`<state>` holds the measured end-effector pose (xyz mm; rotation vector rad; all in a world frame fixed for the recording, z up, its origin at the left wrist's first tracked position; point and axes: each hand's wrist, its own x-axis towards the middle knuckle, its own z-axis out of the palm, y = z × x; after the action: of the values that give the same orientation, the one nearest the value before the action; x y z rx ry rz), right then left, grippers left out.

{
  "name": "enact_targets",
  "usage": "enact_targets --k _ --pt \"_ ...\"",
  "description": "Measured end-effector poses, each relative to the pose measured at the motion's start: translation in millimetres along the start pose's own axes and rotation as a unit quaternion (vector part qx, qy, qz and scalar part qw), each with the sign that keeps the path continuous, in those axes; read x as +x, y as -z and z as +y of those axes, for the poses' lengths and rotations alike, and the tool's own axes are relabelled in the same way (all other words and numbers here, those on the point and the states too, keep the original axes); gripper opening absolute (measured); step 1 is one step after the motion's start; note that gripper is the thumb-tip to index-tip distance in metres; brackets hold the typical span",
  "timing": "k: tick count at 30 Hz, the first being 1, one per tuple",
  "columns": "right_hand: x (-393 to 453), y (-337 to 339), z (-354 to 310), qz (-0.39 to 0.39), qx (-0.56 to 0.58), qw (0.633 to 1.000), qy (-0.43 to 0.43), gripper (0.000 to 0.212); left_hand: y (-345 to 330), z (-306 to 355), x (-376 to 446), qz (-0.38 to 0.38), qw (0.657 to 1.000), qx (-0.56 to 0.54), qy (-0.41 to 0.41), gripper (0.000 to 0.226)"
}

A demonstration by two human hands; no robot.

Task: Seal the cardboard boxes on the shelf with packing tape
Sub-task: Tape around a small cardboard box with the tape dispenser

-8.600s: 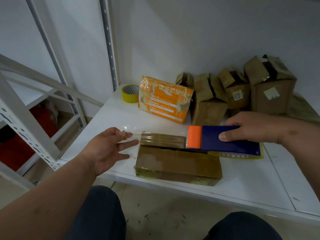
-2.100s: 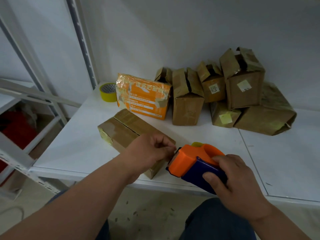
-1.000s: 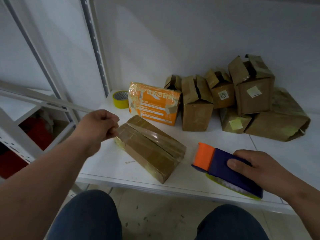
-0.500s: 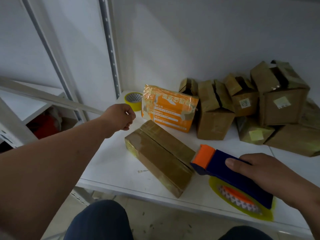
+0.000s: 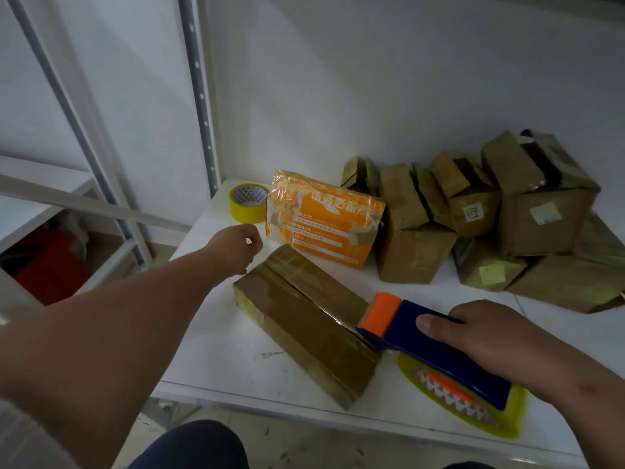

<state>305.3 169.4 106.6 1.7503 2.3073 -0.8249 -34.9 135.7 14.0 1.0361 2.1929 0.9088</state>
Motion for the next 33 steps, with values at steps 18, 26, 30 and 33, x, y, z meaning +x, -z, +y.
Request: enact_targets --k 18,26,30,33 --pt "-0.1 -16.7 8.4 -0.001 -0.067 0.998 -0.011 0.050 -18.1 4.3 -11.0 0.069 0.950 0.291 -0.090 0.045" --pt "0.9 -16.8 11.7 -0.006 -0.073 0.997 -0.002 0.054 -43.8 7.3 -77.4 -0.209 0.804 0.475 -0.290 0.123" --pt "1.0 -16.4 12.1 -0.005 -0.079 0.997 0.004 0.056 -56.9 14.5 -80.7 -0.188 0.786 0.495 -0.320 0.131" --pt "-0.9 -14.2 14.3 -0.008 -0.076 0.997 0.007 0.056 -69.0 31.5 -75.9 -0.207 0.764 0.506 -0.341 0.135"
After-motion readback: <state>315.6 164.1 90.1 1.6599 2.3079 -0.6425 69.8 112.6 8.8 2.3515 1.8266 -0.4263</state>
